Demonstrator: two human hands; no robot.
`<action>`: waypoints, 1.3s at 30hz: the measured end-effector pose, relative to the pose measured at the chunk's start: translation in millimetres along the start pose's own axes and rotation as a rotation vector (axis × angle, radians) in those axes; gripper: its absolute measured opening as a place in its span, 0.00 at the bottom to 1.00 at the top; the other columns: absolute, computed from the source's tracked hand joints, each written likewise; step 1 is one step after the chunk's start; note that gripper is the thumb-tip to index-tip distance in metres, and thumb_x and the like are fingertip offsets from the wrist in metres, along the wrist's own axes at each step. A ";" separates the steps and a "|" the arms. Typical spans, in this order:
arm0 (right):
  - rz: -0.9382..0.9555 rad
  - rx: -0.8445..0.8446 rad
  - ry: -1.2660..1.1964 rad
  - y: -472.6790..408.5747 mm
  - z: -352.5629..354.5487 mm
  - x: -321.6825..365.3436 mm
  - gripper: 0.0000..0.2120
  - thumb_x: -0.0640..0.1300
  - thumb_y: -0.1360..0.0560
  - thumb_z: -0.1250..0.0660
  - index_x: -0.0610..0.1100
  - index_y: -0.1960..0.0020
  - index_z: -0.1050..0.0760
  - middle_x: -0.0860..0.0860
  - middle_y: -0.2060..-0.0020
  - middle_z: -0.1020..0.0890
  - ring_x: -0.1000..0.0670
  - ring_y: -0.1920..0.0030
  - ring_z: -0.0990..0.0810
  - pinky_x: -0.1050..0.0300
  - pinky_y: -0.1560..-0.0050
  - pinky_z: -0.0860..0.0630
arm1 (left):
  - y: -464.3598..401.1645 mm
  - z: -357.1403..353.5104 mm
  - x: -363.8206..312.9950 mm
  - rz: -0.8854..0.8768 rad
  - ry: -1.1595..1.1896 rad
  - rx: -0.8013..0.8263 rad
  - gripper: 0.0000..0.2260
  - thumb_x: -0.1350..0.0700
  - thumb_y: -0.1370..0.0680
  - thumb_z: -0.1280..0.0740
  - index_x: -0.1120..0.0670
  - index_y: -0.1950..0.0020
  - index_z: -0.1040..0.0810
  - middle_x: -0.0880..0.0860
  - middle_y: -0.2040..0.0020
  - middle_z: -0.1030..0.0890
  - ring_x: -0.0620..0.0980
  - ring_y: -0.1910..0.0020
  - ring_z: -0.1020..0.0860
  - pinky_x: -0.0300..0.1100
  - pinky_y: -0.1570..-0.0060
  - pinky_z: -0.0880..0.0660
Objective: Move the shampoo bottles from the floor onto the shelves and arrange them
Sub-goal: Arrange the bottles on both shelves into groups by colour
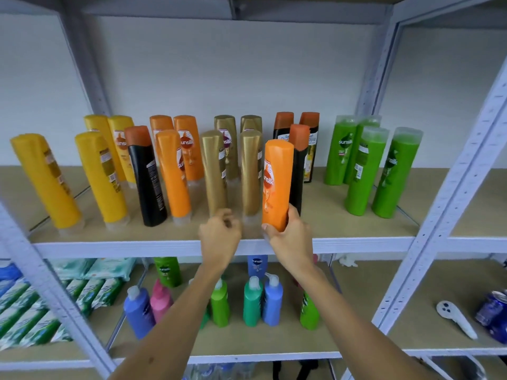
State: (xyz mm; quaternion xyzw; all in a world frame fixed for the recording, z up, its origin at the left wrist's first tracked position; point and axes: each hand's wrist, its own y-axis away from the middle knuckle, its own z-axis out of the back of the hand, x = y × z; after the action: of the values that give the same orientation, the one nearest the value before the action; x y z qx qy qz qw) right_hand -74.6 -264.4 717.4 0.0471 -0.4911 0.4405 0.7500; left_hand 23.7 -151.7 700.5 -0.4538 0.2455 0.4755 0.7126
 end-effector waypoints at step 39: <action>0.041 -0.009 0.032 13.0 -239.6 169.7 0.26 0.49 0.26 0.29 0.44 0.35 0.37 0.42 0.50 0.18 0.38 0.49 0.19 0.49 0.54 0.25 | -51.7 218.9 141.7 0.060 0.064 -0.046 0.22 0.51 0.29 0.25 0.55 0.38 0.27 0.52 0.46 0.18 0.51 0.50 0.19 0.47 0.52 0.21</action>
State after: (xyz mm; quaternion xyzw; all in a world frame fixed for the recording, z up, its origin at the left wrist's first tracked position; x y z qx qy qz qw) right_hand 104.8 -31.6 721.8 0.0266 -0.4818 0.4542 0.7489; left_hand 112.9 98.4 713.6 -0.4774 0.2705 0.4876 0.6791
